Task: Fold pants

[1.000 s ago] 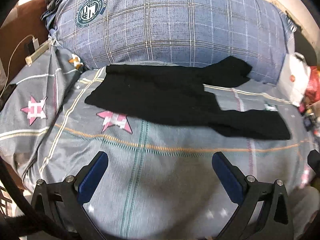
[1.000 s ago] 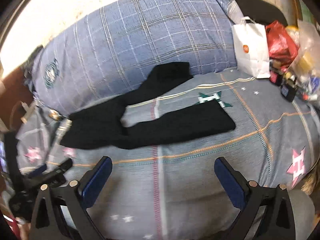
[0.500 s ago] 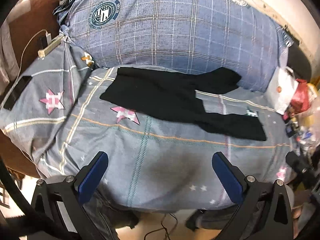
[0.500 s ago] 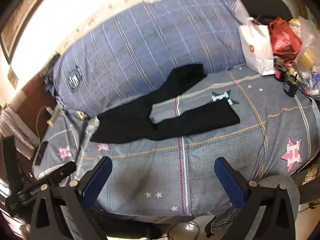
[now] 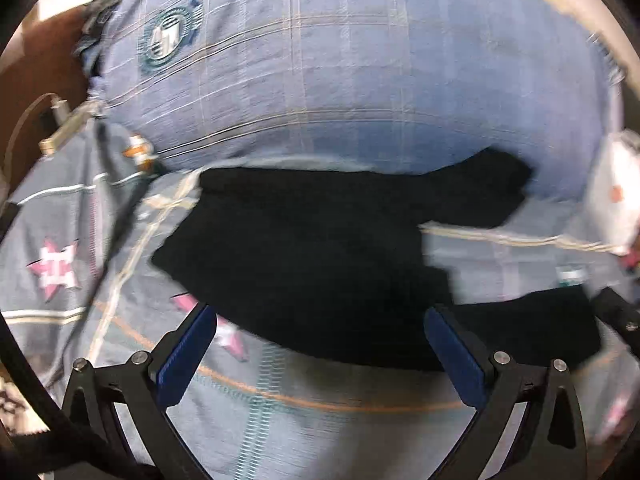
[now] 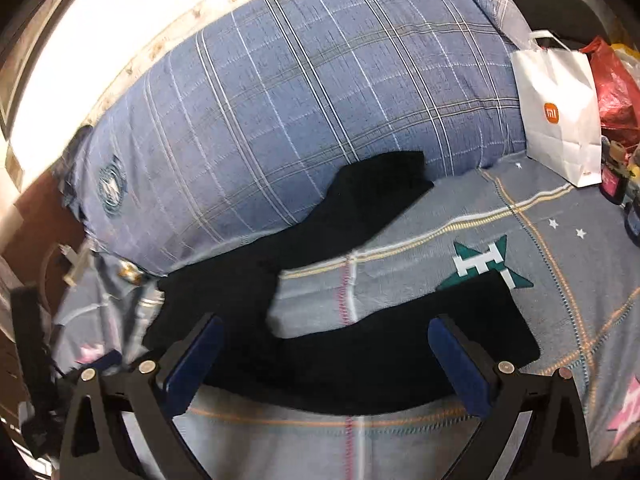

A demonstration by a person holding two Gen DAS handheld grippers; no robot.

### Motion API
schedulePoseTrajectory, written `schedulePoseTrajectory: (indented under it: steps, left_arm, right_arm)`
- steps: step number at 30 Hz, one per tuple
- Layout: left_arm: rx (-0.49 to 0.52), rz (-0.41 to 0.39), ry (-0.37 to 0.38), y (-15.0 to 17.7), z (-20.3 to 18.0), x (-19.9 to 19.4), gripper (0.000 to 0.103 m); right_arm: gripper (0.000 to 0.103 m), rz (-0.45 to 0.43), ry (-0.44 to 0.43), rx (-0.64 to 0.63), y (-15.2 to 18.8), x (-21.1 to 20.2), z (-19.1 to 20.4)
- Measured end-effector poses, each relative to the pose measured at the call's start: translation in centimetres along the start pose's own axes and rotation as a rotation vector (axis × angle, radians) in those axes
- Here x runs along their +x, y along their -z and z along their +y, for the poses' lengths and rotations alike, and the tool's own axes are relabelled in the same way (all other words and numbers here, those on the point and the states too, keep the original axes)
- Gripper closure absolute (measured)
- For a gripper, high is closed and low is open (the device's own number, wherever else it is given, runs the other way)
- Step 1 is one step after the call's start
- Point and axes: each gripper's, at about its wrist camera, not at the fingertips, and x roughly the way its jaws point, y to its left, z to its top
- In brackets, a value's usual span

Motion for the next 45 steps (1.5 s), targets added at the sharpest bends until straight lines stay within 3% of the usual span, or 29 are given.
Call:
schedulePoseTrajectory:
  steps: [4, 7, 14, 22, 33, 39, 45]
  left_arm:
    - [0.065, 0.004, -0.024, -0.1, -0.6, 0.8, 0.0]
    - [0.056, -0.021, -0.015, -0.1, -0.3, 0.0, 0.0]
    - [0.044, -0.058, -0.018, -0.4, -0.6, -1.3, 0.0]
    - [0.083, -0.002, 0.027, -0.1, -1.7, -0.7, 0.0]
    - [0.116, 0.024, 0.018, 0.3, -2.3, 0.0, 0.0]
    - [0.103, 0.089, 0.119, -2.8, -2.8, 0.1, 0.0]
    - [0.04, 0.1, 0.2, -9.1, -4.2, 1.9, 0.0]
  right_arm:
    - [0.0, 0.054, 0.022, -0.041, 0.0, 2.5, 0.2]
    - [0.0, 0.057, -0.039, 0.008, -0.1, 2.7, -0.1]
    - [0.0, 0.073, -0.048, 0.021, 0.3, 2.5, -0.3]
    - [0.0, 0.089, -0.03, -0.003, 0.7, 2.7, 0.1]
    - [0.0, 0.121, 0.01, -0.019, 1.1, 3.7, 0.1]
    - [0.0, 0.087, 0.004, 0.02, -0.9, 2.2, -0.4]
    - [0.004, 0.123, -0.032, 0.056, -6.8, 3.0, -2.2]
